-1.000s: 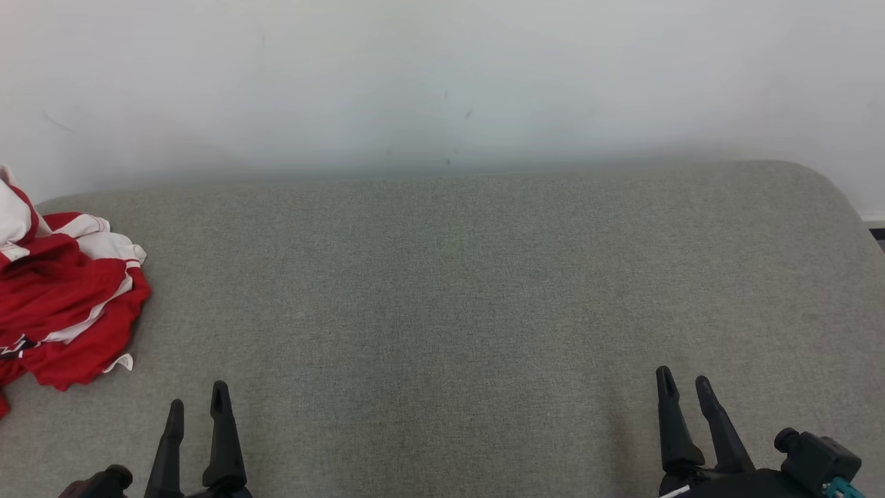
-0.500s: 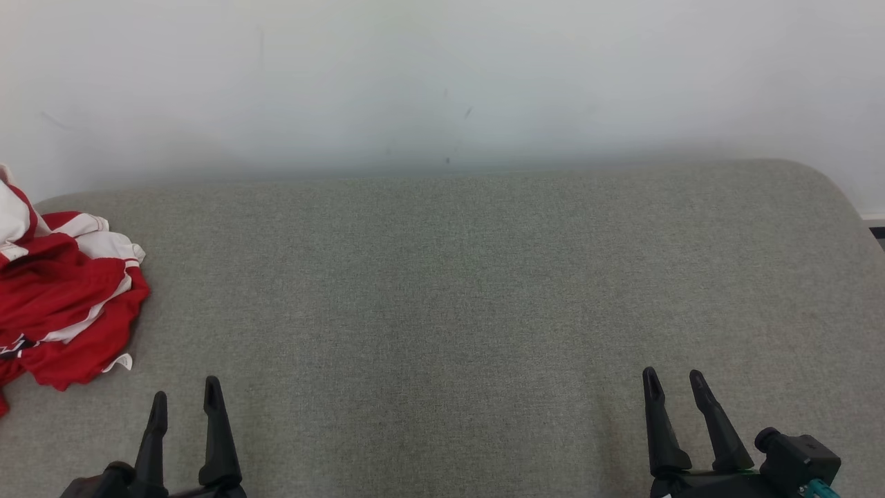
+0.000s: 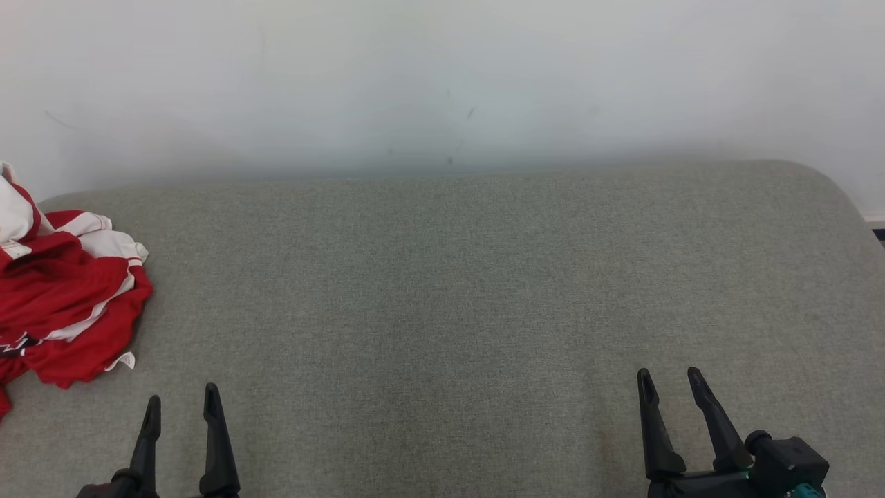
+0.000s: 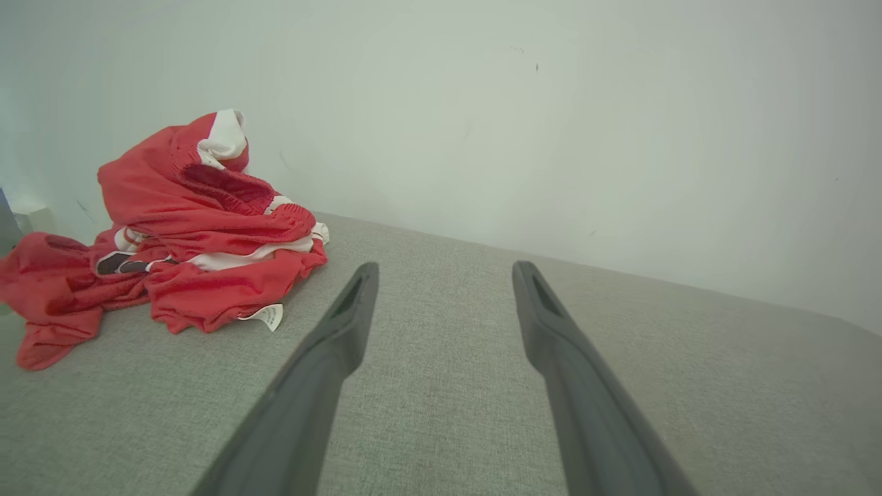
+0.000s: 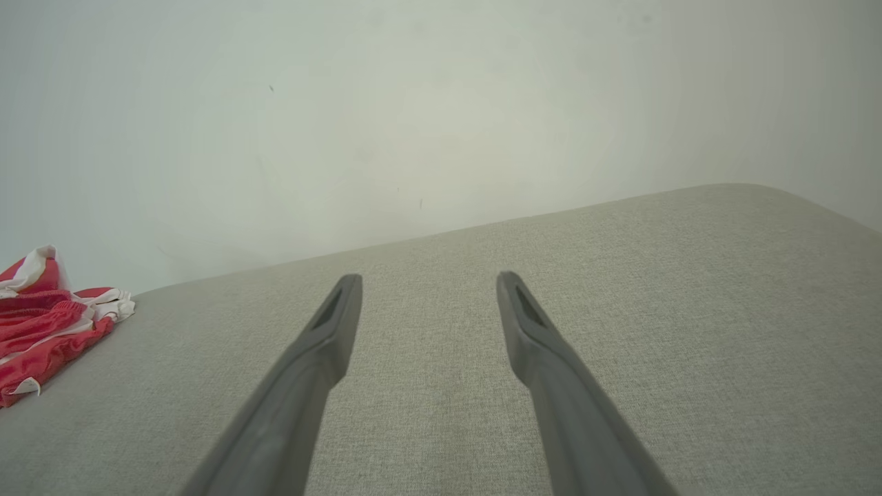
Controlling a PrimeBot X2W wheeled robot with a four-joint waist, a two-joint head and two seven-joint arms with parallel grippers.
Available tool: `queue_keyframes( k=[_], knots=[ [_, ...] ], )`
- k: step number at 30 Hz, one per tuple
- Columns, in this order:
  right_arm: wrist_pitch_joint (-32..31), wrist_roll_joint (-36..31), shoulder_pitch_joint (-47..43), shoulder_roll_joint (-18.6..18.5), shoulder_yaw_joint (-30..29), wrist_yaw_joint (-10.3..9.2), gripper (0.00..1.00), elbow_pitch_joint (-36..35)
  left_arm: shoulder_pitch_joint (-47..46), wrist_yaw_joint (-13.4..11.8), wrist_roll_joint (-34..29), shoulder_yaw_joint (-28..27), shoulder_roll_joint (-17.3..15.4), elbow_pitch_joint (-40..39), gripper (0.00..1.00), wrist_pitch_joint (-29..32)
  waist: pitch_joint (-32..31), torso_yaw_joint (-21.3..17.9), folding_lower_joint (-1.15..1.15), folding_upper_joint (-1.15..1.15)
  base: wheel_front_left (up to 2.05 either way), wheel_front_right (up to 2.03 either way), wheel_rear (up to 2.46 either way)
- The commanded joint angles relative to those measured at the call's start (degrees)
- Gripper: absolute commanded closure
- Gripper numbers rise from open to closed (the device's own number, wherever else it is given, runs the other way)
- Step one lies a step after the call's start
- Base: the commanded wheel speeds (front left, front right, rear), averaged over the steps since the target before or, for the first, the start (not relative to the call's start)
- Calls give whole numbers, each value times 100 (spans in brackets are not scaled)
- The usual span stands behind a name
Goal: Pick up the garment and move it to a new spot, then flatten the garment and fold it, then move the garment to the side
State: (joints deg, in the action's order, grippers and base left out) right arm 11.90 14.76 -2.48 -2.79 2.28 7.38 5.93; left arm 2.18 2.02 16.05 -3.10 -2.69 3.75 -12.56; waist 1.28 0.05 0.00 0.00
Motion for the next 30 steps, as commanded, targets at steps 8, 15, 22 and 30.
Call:
queue_keyframes(
  k=[8,15,22,30],
  knots=[
    [143,-214,-53,-13,-32,17,0,7,104,11,-411,-59,-28,-20,0,-118,-9,35,0,0,0,0,0],
    [228,-461,-70,-13,2,19,0,32,124,29,-701,-81,-30,5,0,-181,-4,44,0,0,0,0,0],
    [301,-714,-85,-14,32,20,0,74,168,28,-1026,-115,-31,76,0,-250,-5,64,0,0,0,0,0],
    [331,-723,-118,-14,24,21,0,124,209,150,-1194,-132,-31,192,0,-264,-28,77,0,0,0,0,0]
  ],
)
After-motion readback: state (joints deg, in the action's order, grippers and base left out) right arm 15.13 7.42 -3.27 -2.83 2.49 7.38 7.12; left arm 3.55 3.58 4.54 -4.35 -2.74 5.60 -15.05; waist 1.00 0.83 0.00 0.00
